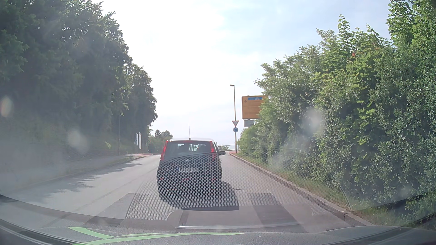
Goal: Follow the waypoints while adhering to traffic rules and regulations
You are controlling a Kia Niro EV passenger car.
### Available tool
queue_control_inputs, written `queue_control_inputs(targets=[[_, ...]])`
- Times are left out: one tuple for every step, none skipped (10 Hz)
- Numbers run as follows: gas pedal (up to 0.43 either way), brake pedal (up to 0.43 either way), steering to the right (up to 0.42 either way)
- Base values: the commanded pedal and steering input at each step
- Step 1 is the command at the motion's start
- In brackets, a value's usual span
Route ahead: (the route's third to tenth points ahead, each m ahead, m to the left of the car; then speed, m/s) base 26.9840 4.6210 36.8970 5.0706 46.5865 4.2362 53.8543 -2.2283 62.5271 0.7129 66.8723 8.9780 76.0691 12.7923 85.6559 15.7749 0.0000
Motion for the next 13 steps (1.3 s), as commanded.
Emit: queue_control_inputs(targets=[[0.0,0.335,-0.013],[0.0,0.323,-0.013],[0.0,0.207,-0.013],[0.0,0.0,-0.012],[0.0,0.0,-0.013],[0.0,0.0,-0.013],[0.0,0.0,-0.013],[0.0,0.0,-0.013],[0.008,0.0,-0.013],[0.15,0.0,-0.013],[0.157,0.0,-0.013],[0.157,0.0,-0.013],[0.169,0.0,-0.013]])
